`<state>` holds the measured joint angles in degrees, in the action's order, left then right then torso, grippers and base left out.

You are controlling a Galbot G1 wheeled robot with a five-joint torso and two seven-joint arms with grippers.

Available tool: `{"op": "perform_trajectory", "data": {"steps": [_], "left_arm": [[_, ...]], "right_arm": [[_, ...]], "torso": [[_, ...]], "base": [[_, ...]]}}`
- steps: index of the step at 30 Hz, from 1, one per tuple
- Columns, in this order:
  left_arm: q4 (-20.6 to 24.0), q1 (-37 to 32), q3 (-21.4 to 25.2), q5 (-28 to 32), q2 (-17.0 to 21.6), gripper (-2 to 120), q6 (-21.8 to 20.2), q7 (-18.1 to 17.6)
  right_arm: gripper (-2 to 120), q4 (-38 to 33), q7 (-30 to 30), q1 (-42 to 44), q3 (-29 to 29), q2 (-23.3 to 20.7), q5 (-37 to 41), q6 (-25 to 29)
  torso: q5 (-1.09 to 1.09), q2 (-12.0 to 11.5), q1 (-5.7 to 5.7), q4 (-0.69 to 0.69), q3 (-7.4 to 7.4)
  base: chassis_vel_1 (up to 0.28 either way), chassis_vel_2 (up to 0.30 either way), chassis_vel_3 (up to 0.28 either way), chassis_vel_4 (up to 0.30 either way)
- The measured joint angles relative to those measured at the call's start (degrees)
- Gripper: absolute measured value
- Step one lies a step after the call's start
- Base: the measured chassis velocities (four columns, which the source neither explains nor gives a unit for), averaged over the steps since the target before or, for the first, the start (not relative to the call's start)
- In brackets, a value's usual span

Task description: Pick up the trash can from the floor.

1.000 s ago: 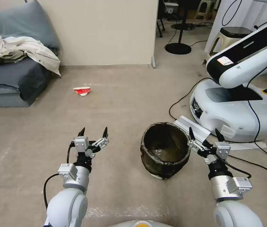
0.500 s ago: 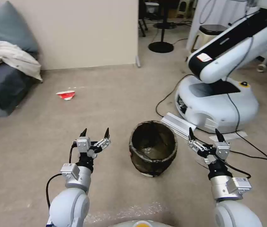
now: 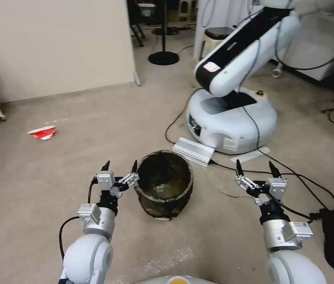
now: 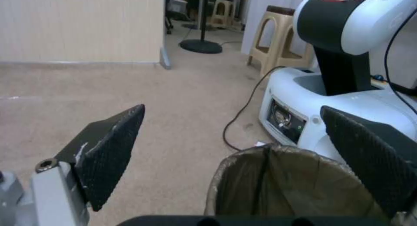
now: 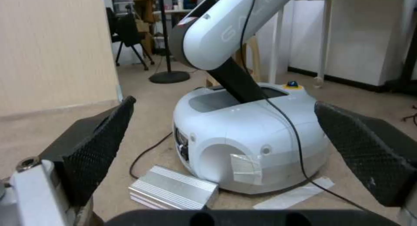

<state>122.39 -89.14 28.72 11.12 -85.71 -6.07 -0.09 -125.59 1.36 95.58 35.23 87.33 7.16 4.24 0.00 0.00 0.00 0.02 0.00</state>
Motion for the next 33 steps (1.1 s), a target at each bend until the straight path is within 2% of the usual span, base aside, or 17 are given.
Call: {"op": "perform_trajectory", "data": {"steps": [8,16,22,25,29,31,33], "left_arm": [[-1.2,2.0,0.2,0.1,1.4,100,-0.1,0.1],[-2.0,5.2,-0.1,4.0,4.1,100,-2.5,0.7],[-2.8,7.4,-0.6,7.0,6.0,100,-6.2,1.4],[-4.1,10.0,-1.4,11.1,7.4,100,-9.9,0.8],[-5.0,12.2,-2.0,13.8,8.4,100,-13.5,-0.4],[-5.4,12.8,-2.3,14.5,9.0,100,-14.5,-0.5],[-6.3,14.0,-3.2,16.6,10.6,100,-17.5,0.3]], "right_arm": [[100,0.5,-0.1,0.0,-0.1,0.1,0.1,0.9],[100,0.3,-0.3,0.1,-0.5,0.5,0.1,0.7],[100,0.0,-0.3,-0.1,-0.6,0.6,0.1,0.3],[100,0.0,-0.3,-0.3,-0.5,0.6,0.0,0.0],[100,0.0,-0.3,-0.4,-0.6,0.7,-0.1,-0.2],[100,0.0,-0.3,-0.5,-0.6,0.7,-0.1,-0.2],[100,0.2,-0.3,-0.9,-0.8,0.9,-0.4,-0.5]], "torso": [[-0.01,0.0,0.0,-0.01,0.0],[0.0,0.0,0.01,-0.02,0.0],[0.0,0.0,0.01,-0.01,0.0],[-0.01,0.0,0.01,-0.02,0.0],[0.0,0.0,0.01,-0.02,0.0],[0.0,0.0,0.01,-0.02,0.0],[0.0,0.0,0.01,-0.02,0.0]], "base": [[0.0,0.0,0.0,0.0],[0.0,0.0,0.0,0.0],[0.0,0.0,0.0,0.0],[0.0,0.0,0.0,0.0],[0.0,0.0,0.0,0.0],[0.0,0.0,0.0,0.0],[0.0,0.0,0.0,0.0]]}}
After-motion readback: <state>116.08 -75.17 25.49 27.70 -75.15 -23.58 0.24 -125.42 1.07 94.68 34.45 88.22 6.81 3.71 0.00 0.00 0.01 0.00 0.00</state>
